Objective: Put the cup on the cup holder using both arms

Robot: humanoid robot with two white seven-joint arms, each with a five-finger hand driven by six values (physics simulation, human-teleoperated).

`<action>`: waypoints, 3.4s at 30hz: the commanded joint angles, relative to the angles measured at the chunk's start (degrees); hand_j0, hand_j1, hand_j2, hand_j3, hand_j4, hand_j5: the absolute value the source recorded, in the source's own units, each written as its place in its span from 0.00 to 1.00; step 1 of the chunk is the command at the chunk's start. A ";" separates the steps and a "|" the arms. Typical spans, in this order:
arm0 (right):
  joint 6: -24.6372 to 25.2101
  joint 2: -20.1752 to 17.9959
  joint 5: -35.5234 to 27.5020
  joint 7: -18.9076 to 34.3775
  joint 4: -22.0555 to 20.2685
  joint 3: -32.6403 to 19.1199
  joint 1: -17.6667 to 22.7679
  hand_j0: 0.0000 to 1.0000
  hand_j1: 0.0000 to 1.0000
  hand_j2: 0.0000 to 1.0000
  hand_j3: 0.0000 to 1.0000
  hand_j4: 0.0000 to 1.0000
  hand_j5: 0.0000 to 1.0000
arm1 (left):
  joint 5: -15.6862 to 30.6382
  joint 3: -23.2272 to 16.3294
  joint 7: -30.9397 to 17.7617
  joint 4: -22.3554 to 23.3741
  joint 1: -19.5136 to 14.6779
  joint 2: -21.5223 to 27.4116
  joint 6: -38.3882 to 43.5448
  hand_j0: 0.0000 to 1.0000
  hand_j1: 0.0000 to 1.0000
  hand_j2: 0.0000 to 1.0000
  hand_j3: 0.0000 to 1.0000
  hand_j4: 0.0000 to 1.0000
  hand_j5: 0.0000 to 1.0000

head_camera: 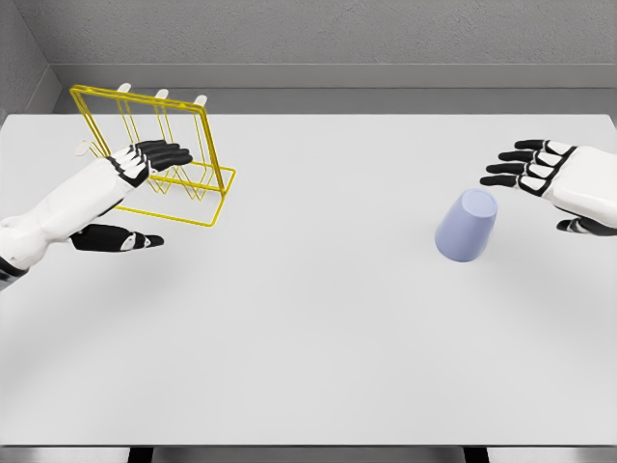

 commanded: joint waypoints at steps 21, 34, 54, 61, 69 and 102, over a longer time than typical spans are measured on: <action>0.06 1.43 2.66 16.33 3.51 28.89 -32.61 1.00 1.00 1.00 1.00 1.00 1.00 | 0.57 1.22 0.21 0.96 4.48 -0.67 0.03 1.00 1.00 1.00 1.00 1.00 1.00; 0.06 6.09 -1.64 16.68 12.47 45.42 -47.20 1.00 1.00 1.00 1.00 1.00 1.00 | 24.03 -14.43 -1.90 -2.38 6.33 4.70 0.03 1.00 1.00 1.00 1.00 1.00 1.00; 0.06 10.49 3.37 20.72 11.33 50.07 -48.87 0.99 0.99 0.99 0.99 0.99 0.99 | 45.31 -18.12 -10.25 -2.03 4.66 -4.71 16.39 1.00 1.00 1.00 1.00 1.00 1.00; 0.06 11.10 4.95 20.81 13.26 50.16 -48.34 0.99 0.99 0.99 0.99 0.99 0.99 | 45.04 -20.23 -10.25 -0.01 4.39 -6.47 16.39 1.00 1.00 1.00 1.00 1.00 1.00; 0.06 13.65 5.56 20.99 15.64 50.16 -48.52 0.99 0.99 0.99 0.99 0.99 0.99 | 45.04 -21.28 -10.16 1.40 4.22 -6.55 16.48 1.00 1.00 1.00 1.00 1.00 1.00; 0.06 12.51 7.50 24.35 11.42 50.60 -49.22 0.64 0.64 0.64 0.64 0.64 0.64 | 45.31 -21.20 -10.08 1.58 2.99 -7.08 19.47 1.00 1.00 1.00 1.00 1.00 1.00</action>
